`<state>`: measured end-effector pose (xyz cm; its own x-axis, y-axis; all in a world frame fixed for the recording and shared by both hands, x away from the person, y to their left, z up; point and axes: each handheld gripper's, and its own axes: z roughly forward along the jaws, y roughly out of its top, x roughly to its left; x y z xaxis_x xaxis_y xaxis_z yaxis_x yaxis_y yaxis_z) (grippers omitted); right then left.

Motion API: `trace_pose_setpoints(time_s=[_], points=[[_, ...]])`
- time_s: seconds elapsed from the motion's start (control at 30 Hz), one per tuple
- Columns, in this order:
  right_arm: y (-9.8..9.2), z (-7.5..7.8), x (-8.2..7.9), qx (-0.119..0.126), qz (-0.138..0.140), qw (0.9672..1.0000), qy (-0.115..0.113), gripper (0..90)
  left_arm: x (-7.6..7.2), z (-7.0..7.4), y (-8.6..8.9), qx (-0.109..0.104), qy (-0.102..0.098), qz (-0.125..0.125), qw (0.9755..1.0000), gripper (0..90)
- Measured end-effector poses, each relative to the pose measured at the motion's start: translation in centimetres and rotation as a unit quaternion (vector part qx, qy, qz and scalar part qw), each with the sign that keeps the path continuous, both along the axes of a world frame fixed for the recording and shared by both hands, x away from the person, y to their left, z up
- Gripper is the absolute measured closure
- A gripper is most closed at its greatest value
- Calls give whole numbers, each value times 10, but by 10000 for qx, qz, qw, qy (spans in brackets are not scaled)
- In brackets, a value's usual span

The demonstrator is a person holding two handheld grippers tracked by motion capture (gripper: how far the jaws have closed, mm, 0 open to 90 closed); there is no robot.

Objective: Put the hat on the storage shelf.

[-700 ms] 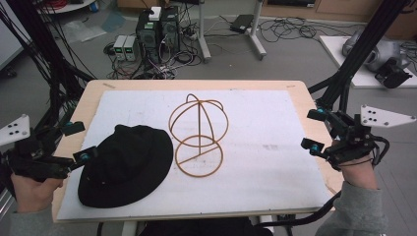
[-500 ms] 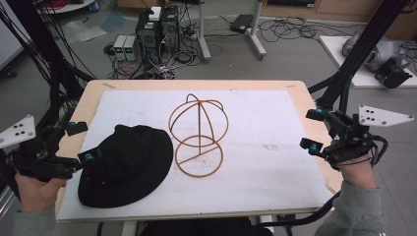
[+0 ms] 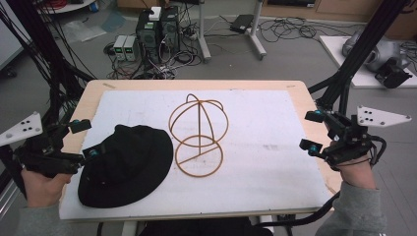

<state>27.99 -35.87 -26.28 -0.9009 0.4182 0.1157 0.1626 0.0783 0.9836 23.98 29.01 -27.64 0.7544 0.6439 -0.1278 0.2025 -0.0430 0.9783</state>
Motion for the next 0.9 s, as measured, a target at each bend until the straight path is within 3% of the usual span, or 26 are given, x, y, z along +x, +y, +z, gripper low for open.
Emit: trace_pose_setpoints(time_s=[0.17, 0.37, 0.57, 0.7, 0.9], points=[[0, -2, 2, -22, 18, 10000, 34, 21, 4, 2, -9, 219, -39, -26, 9997, 50], [5, -4, 3, -107, 40, 9999, 91, 20, 12, 3, -10, 169, -60, -15, 9998, 50], [6, -5, 2, -97, 2, 9999, 139, 20, 24, 9, -14, 381, -39, 14, 9993, 50], [6, -7, 3, -100, 8, 9998, 145, 20, 32, 12, -15, 331, 5, -66, 9994, 50], [6, -8, 3, -117, 11, 9998, 162, 20, 48, 14, -18, 441, 109, -70, 9989, 50]])
